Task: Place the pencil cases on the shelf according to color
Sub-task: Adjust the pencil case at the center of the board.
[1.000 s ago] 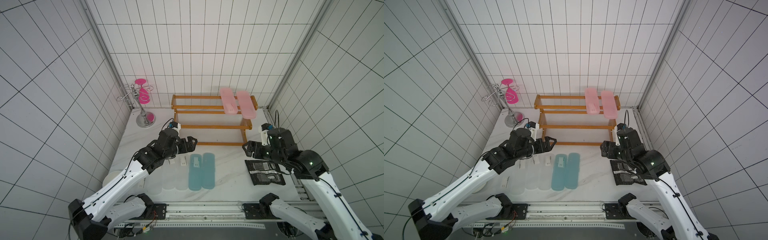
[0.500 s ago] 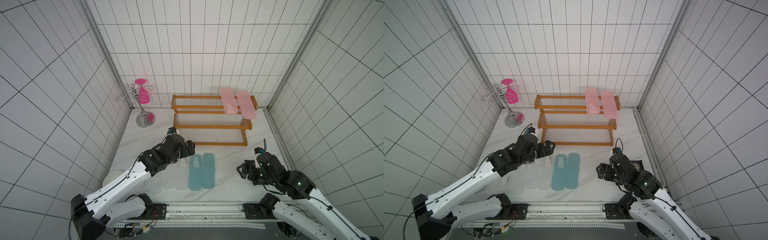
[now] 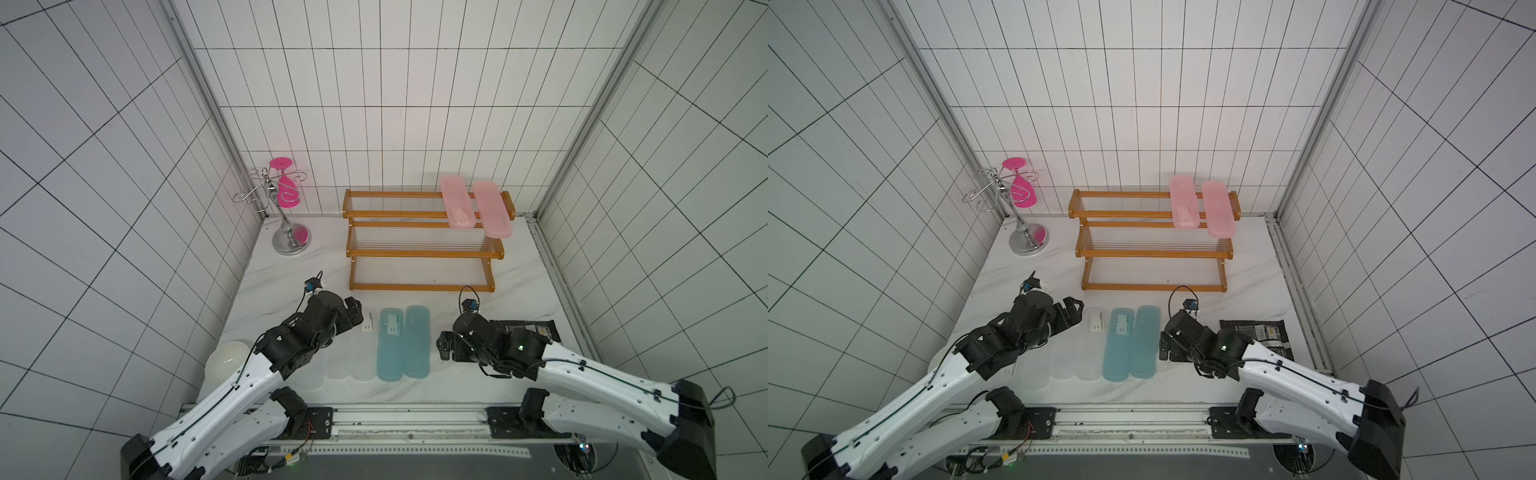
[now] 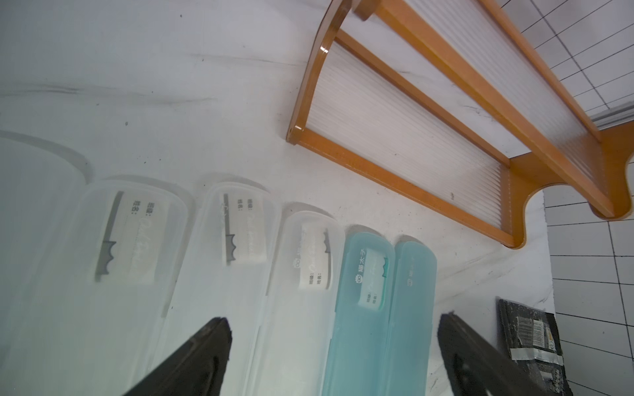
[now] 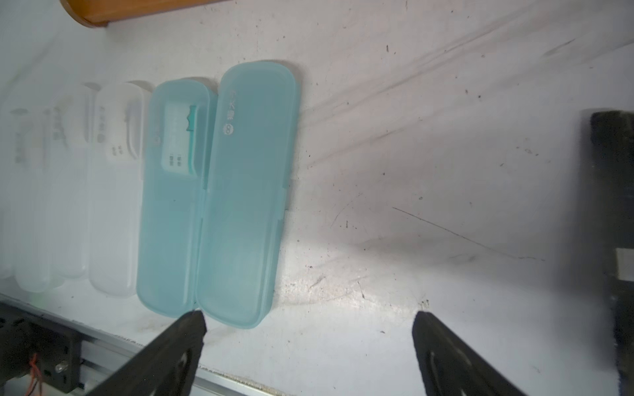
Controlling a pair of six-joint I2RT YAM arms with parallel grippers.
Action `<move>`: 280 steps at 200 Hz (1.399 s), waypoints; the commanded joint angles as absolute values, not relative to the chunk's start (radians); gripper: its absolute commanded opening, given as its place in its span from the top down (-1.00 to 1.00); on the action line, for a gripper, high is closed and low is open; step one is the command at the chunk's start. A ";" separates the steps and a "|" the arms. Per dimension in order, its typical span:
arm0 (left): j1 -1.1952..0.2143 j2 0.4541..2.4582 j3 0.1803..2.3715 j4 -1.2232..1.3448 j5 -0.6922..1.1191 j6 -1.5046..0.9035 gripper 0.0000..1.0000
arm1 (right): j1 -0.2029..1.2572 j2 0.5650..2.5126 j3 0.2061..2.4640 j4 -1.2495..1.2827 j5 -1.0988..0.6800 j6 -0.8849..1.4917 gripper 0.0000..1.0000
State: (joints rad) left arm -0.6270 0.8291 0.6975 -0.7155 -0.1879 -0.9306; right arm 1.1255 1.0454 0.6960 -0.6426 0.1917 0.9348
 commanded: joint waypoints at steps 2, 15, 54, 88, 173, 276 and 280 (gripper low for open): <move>-0.600 0.859 0.679 -0.691 -0.115 -0.908 -0.96 | 1.184 1.172 0.772 -0.589 0.312 0.998 -0.99; -0.593 0.865 0.681 -0.700 -0.121 -0.909 -0.96 | 1.201 1.250 0.803 -0.585 0.309 1.009 -1.00; -0.581 0.821 0.657 -0.719 -0.187 -0.911 -0.96 | 1.224 1.419 0.831 -0.493 0.242 1.039 -1.00; -0.566 0.778 0.628 -0.729 -0.231 -0.920 -0.96 | 1.227 1.482 0.826 -0.441 0.219 1.035 -1.00; -0.587 1.030 0.651 -0.606 -0.120 -0.886 -0.95 | 1.161 1.333 0.628 -0.465 0.240 1.092 -0.99; -0.666 0.915 0.659 -0.701 -0.417 -0.988 -0.96 | 1.151 1.113 0.693 -0.569 0.189 0.901 -0.99; -0.646 0.904 0.653 -0.719 -0.416 -0.997 -0.96 | 1.156 1.146 0.709 -0.559 0.186 0.899 -1.00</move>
State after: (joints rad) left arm -0.7082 0.9802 0.6971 -0.6567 -0.3202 -0.9638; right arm 1.1454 0.9977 0.6052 -0.5632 0.2203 0.9562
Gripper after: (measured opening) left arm 0.978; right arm 0.997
